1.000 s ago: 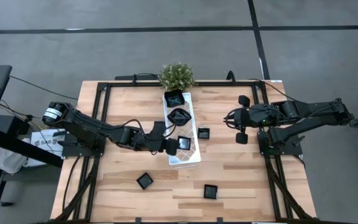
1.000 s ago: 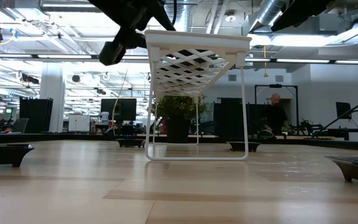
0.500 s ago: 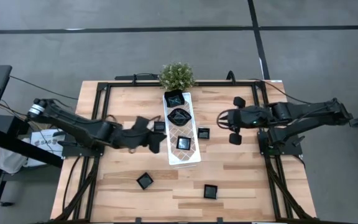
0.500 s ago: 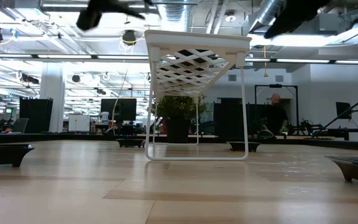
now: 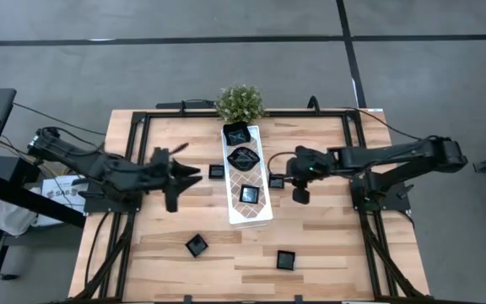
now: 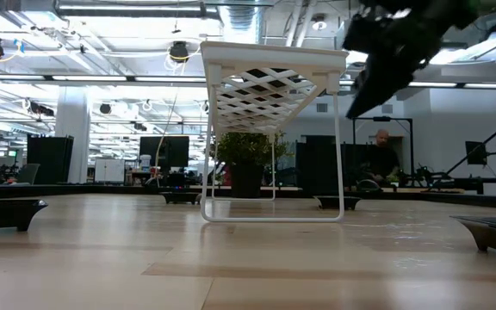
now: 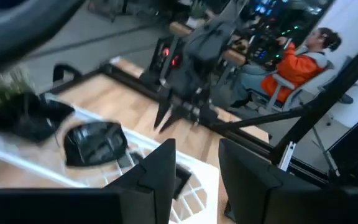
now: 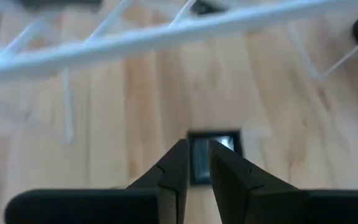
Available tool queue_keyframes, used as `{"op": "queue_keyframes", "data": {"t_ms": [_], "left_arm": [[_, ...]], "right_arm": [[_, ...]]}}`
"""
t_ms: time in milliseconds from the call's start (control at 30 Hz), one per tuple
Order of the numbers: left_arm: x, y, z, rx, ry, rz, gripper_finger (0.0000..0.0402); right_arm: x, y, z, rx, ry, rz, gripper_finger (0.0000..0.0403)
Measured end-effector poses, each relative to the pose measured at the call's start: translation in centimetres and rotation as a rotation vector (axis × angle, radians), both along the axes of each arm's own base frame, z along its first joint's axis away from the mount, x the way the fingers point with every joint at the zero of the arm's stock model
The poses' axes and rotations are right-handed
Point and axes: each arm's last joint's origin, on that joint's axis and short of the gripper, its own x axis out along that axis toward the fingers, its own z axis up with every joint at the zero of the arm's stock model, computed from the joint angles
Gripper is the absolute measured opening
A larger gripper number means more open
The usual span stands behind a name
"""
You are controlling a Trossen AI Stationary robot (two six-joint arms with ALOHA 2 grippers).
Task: Pick & Place Mini shaped plates
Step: Stack the square plate on the other square plate on the shelf
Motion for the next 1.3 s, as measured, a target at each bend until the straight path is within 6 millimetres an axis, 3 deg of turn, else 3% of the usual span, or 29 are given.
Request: {"op": "queue_keyframes", "data": {"t_ms": [300, 467, 633, 867, 1300], "left_arm": [[-3.2, 1.8, 0.9, 0.176, 0.088, -0.045, 0.0124], [-3.9, 2.2, 0.8, 0.219, 0.129, -0.071, 0.0124], [-3.9, 2.1, 0.8, 0.295, 0.158, -0.137, 0.0124], [-3.6, 4.0, 1.0, 0.305, 0.169, -0.044, 0.0124], [-3.3, 7.2, 1.2, 0.273, 0.185, 0.049, 0.0124]], "right_arm": [[2.6, -4.4, -3.6, 0.110, 0.075, -0.092, 0.0056], [3.0, -5.2, -5.3, 0.164, 0.133, -0.023, 0.0056], [3.1, -4.9, -4.7, 0.141, 0.097, 0.121, 0.0056], [2.4, -6.2, -3.5, 0.102, 0.049, 0.087, 0.0056], [2.2, -8.6, -5.3, 0.223, 0.094, 0.020, 0.0056]]}}
